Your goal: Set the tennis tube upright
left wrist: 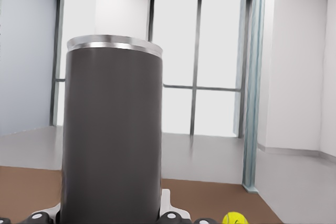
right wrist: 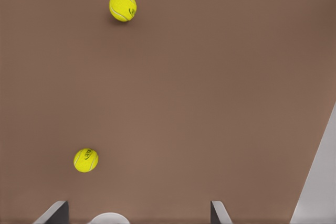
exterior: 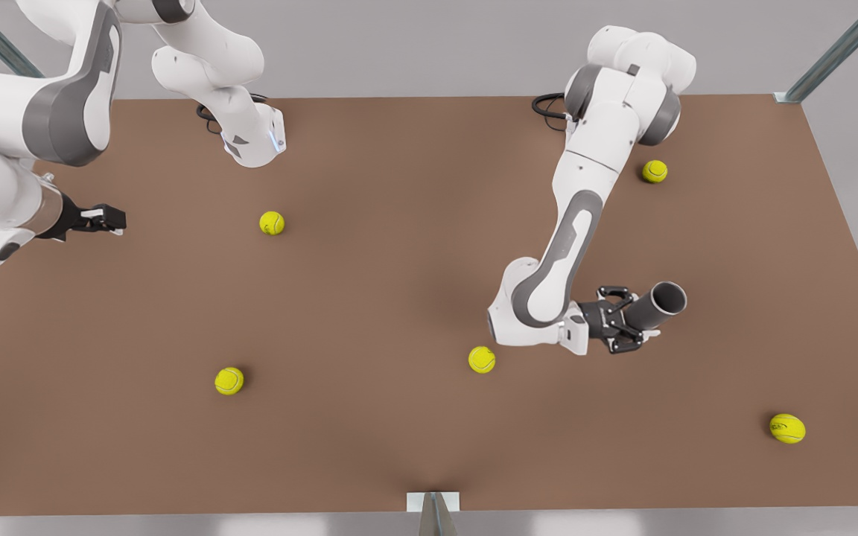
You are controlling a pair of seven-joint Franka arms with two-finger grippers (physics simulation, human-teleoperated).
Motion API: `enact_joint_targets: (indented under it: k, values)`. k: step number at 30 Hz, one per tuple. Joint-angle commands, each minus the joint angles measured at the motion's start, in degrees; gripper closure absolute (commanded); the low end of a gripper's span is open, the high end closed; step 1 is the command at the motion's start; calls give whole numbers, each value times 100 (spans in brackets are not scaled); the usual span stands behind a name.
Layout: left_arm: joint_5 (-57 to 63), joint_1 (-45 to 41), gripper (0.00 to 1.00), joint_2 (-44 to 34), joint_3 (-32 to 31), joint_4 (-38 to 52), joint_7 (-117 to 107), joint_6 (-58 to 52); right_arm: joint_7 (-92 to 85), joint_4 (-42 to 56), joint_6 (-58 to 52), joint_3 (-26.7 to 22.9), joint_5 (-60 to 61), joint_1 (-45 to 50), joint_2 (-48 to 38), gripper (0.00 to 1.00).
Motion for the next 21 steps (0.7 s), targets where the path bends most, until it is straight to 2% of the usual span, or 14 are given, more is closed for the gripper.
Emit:
enact_joint_targets:
  k: [1,15,21]
  values:
    - [82,0,32,88,64,-2,-1174,-25,-22,3,-12,-9,2,1,5,0]
    - [161,9,32,563,91,6,-1122,-121,-22,3,-12,-17,2,1,14,0]
    - [161,0,32,563,91,-2,-278,-315,-22,3,-12,-17,2,1,14,0]
